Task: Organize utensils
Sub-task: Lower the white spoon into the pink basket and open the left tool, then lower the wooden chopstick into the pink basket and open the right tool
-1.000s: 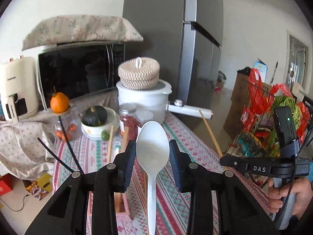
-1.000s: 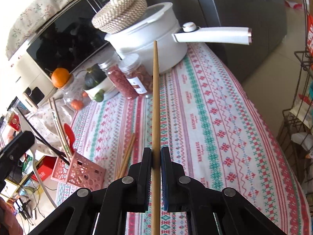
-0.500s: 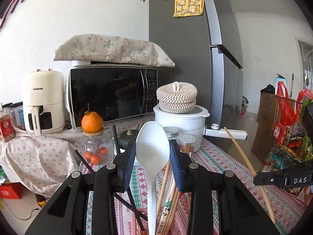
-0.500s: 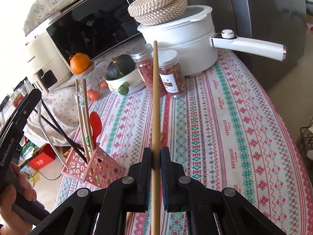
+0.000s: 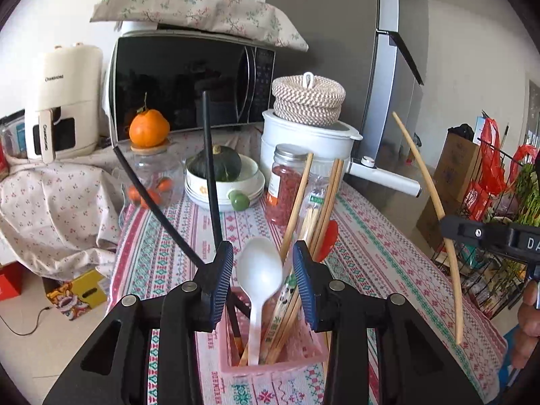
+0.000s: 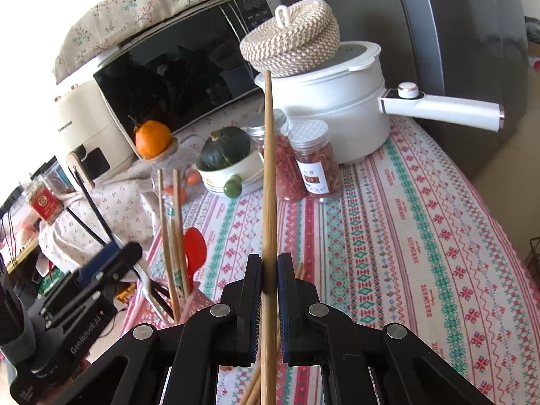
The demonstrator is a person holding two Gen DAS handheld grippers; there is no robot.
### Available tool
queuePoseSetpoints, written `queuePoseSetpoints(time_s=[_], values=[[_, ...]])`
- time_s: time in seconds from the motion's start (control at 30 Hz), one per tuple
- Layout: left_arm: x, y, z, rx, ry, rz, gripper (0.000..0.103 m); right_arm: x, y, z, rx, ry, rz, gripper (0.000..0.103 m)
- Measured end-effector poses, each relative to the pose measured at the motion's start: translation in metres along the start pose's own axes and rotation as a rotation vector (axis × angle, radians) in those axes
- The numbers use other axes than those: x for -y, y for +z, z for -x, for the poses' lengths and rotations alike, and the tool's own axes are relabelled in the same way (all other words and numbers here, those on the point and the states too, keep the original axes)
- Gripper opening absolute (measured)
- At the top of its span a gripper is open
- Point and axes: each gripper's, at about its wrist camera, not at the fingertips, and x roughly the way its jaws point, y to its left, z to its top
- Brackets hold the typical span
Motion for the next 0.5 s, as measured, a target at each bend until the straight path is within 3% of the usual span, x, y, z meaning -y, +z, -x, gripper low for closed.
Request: queuePoseSetpoints(time_s=[0.3, 0.5], values=[[-0.023, -0.014, 0.033, -0.157, -0.019, 0.015, 0.055, -0.048, 0.000, -0.001, 0.127, 0.051, -0.008, 0.006], [-0.045, -0.029, 0.040, -0.305, 0.049, 0.028, 0.061, -0.082, -0.007, -0.017, 0.202, 0.005, 0.004, 0.006]])
